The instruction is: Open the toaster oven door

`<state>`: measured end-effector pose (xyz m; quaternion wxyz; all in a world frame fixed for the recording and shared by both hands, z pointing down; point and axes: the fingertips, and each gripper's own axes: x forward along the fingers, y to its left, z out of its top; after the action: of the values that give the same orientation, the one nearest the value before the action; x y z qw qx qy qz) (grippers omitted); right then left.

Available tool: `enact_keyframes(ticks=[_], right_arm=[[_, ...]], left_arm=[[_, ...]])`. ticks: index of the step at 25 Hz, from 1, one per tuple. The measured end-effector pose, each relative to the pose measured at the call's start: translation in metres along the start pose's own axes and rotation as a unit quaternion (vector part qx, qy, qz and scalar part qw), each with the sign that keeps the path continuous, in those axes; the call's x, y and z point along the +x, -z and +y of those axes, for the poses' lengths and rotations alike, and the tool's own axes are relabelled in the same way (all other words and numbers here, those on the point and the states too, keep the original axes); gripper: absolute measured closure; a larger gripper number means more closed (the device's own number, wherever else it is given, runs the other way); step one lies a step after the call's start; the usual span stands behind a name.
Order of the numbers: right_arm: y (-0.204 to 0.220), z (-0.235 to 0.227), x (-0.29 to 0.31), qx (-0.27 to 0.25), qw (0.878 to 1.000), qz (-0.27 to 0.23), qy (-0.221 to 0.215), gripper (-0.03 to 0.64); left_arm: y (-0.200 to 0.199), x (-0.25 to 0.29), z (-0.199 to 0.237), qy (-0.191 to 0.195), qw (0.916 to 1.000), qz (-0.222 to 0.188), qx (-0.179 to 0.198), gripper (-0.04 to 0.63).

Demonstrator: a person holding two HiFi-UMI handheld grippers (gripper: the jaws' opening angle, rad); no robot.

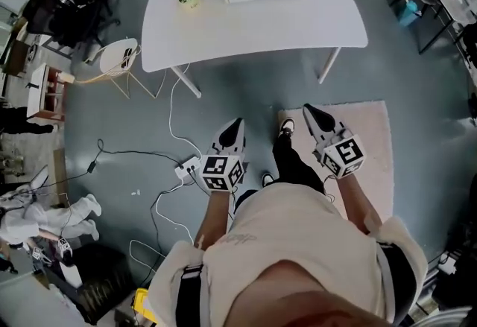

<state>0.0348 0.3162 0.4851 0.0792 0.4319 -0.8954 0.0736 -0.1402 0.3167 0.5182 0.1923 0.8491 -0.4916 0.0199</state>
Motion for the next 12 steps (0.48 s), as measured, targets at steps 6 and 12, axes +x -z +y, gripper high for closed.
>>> enact_keyframes(ticks=[6, 12], right_arm=[[-0.006, -0.05, 0.053, 0.024, 1.0, 0.006, -0.01, 0.611], [-0.012, -0.12, 0.097, 0.028, 0.999, 0.023, -0.027, 0.611]], left_arm=[[-0.025, 0.063, 0.028, -0.012, 0.9997, 0.02, 0.01, 0.574], [-0.061, 0.144, 0.048, -0.029, 0.9994, 0.015, 0.013, 0.574]])
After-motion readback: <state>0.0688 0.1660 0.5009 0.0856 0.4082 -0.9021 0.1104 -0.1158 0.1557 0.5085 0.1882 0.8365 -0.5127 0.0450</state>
